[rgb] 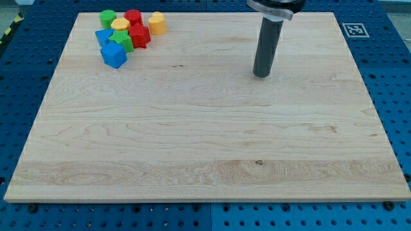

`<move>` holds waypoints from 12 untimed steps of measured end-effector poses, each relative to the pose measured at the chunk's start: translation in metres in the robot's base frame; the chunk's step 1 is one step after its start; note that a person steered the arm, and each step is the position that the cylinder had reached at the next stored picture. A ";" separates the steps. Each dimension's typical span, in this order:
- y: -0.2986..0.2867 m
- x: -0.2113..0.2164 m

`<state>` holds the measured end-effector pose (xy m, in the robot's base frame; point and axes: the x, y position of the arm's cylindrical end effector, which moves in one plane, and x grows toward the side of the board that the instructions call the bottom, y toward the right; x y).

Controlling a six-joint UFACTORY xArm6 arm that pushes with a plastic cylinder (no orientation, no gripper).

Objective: Push the group of blocks towards the down

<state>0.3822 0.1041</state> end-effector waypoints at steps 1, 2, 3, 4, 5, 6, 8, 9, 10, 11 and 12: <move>-0.003 -0.005; -0.055 -0.054; -0.098 -0.093; -0.097 -0.095; -0.096 -0.145; -0.100 -0.184; -0.180 -0.190; -0.211 -0.191; -0.227 -0.190; -0.257 -0.191; -0.265 -0.190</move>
<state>0.1921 -0.1606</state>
